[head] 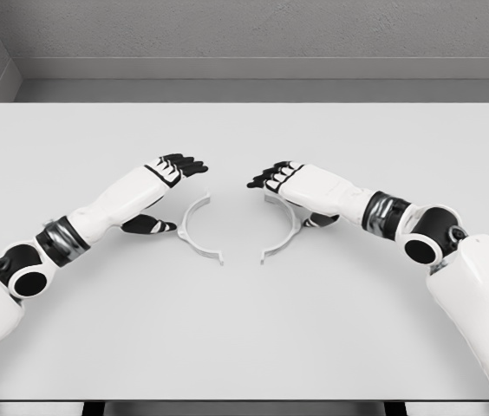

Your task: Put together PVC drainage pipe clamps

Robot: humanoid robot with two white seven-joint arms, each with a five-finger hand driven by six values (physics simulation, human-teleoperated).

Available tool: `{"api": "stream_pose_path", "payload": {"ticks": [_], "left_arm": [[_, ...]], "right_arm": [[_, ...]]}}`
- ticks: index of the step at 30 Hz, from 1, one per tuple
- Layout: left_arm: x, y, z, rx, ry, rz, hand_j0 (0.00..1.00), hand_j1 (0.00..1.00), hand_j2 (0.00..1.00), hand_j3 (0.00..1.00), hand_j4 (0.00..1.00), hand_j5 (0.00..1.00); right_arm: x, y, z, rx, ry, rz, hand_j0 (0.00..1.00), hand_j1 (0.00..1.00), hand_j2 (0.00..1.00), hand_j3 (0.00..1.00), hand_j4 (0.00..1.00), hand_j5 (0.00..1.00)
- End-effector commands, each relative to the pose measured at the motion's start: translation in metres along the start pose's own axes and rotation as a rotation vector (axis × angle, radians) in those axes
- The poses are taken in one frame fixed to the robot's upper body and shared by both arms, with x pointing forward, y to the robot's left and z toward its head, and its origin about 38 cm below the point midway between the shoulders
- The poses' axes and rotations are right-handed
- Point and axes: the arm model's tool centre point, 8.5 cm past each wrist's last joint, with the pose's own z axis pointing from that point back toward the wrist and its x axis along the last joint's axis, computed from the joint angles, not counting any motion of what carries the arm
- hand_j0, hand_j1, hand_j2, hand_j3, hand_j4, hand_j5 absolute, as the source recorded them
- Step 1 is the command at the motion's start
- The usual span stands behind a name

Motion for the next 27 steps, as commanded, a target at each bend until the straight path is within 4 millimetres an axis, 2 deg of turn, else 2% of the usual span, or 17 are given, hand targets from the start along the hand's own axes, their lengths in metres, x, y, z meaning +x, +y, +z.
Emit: {"api": "stream_pose_path", "payload": {"ticks": [1, 12, 16, 17, 21, 23, 26, 27], "left_arm": [[0.0, 0.0, 0.0, 0.002, 0.001, 0.004, 1.0, 1.0, 1.0, 1.0, 1.0, 1.0], [-0.001, 0.0, 0.002, -0.001, 0.002, 0.001, 1.0, 1.0, 1.0, 1.0, 1.0, 1.0], [0.0, -0.004, 0.005, -0.008, 0.006, 0.008, 1.0, 1.0, 1.0, 1.0, 1.0, 1.0], [-0.001, -0.004, 0.006, -0.009, 0.008, 0.007, 1.0, 1.0, 1.0, 1.0, 1.0, 1.0], [-0.002, -0.005, 0.006, -0.011, 0.011, 0.007, 1.0, 1.0, 1.0, 1.0, 1.0, 1.0], [-0.001, -0.005, 0.006, -0.012, 0.009, 0.008, 1.0, 1.0, 1.0, 1.0, 1.0, 1.0], [0.001, -0.006, 0.004, -0.008, 0.005, 0.012, 1.0, 1.0, 1.0, 1.0, 1.0, 1.0], [0.001, -0.006, 0.003, -0.006, 0.003, 0.014, 1.0, 1.0, 1.0, 1.0, 1.0, 1.0]], "right_arm": [[0.002, 0.0, -0.002, 0.0, -0.004, -0.005, 1.0, 1.0, 1.0, 1.0, 1.0, 1.0], [0.012, -0.002, -0.012, -0.013, -0.027, -0.013, 1.0, 1.0, 1.0, 1.0, 1.0, 1.0], [0.001, -0.006, -0.005, -0.015, 0.0, -0.006, 1.0, 1.0, 1.0, 1.0, 1.0, 1.0], [-0.017, -0.014, 0.011, -0.029, 0.051, 0.003, 1.0, 1.0, 1.0, 1.0, 1.0, 1.0], [-0.045, -0.04, 0.042, -0.101, 0.128, 0.015, 1.0, 1.0, 1.0, 1.0, 1.0, 1.0], [-0.044, -0.062, 0.065, -0.175, 0.154, 0.062, 1.0, 1.0, 1.0, 1.0, 1.0, 1.0], [-0.057, -0.064, 0.097, -0.242, 0.188, 0.051, 1.0, 1.0, 1.0, 1.0, 1.0, 1.0], [-0.051, -0.06, 0.105, -0.257, 0.165, 0.06, 1.0, 1.0, 1.0, 1.0, 1.0, 1.0]]}}
